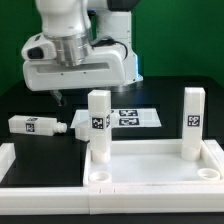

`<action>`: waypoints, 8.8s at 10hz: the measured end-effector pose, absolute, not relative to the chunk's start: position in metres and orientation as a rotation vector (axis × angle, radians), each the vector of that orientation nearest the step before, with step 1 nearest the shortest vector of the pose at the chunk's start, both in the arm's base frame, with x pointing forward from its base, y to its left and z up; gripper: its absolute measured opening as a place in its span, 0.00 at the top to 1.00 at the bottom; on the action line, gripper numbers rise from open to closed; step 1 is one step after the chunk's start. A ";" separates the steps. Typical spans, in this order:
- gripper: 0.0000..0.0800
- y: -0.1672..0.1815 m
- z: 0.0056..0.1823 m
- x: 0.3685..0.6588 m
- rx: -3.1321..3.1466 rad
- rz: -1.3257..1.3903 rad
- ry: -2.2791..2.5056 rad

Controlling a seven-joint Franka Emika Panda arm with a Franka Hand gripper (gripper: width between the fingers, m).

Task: Assemble desk

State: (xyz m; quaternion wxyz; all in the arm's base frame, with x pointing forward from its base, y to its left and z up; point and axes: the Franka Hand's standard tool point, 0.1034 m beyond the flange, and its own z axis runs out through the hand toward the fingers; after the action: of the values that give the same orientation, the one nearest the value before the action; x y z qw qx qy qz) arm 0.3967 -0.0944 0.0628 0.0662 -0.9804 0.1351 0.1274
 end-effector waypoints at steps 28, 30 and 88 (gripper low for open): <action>0.19 -0.067 0.021 0.393 -2.191 1.211 1.010; 0.19 -0.062 0.015 0.390 -2.202 1.216 1.021; 0.64 0.130 0.133 0.633 -2.945 -0.691 0.313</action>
Offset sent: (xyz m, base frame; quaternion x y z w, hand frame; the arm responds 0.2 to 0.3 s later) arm 0.0000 0.0000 0.0000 0.0000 0.0000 0.1296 0.9916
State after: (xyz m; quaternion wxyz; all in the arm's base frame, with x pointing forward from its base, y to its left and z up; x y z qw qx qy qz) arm 0.6334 0.1305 0.1335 0.0501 -0.9672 0.1028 -0.2269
